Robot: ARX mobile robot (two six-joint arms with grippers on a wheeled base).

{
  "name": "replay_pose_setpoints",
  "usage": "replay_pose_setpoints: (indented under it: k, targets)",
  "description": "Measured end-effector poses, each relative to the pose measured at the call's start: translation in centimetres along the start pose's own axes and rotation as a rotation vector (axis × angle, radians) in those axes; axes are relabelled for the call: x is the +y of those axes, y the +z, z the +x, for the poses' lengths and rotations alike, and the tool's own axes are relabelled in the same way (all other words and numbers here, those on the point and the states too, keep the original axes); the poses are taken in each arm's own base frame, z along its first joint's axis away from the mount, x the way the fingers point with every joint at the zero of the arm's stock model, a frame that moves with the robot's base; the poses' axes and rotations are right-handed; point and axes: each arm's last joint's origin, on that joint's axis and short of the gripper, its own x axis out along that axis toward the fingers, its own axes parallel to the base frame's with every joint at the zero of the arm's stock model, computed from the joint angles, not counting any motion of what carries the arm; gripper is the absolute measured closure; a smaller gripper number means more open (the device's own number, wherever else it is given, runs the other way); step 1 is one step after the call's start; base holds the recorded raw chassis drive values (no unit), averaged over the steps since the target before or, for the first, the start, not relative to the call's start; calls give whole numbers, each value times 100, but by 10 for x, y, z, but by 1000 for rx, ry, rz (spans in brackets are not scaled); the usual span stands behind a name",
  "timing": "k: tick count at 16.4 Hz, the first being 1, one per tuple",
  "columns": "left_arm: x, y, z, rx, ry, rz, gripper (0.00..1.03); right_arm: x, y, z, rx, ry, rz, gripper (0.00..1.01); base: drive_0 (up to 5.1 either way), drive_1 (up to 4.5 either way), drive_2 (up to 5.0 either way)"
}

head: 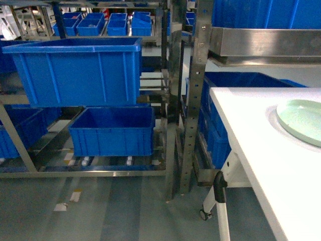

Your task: Sort and place red and yellow blocks in left bins

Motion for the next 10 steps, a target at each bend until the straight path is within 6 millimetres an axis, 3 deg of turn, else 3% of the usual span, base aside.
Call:
replay_pose_setpoints:
  k: [5,10]
  targets:
    - [-1,-1,0,7,-2,0,77,0,0,0,-2,2,0,74,-469,113,376]
    - [-1,0,0,-1,-3,1,77,0,0,0,-1,2,0,74,-499,243,243]
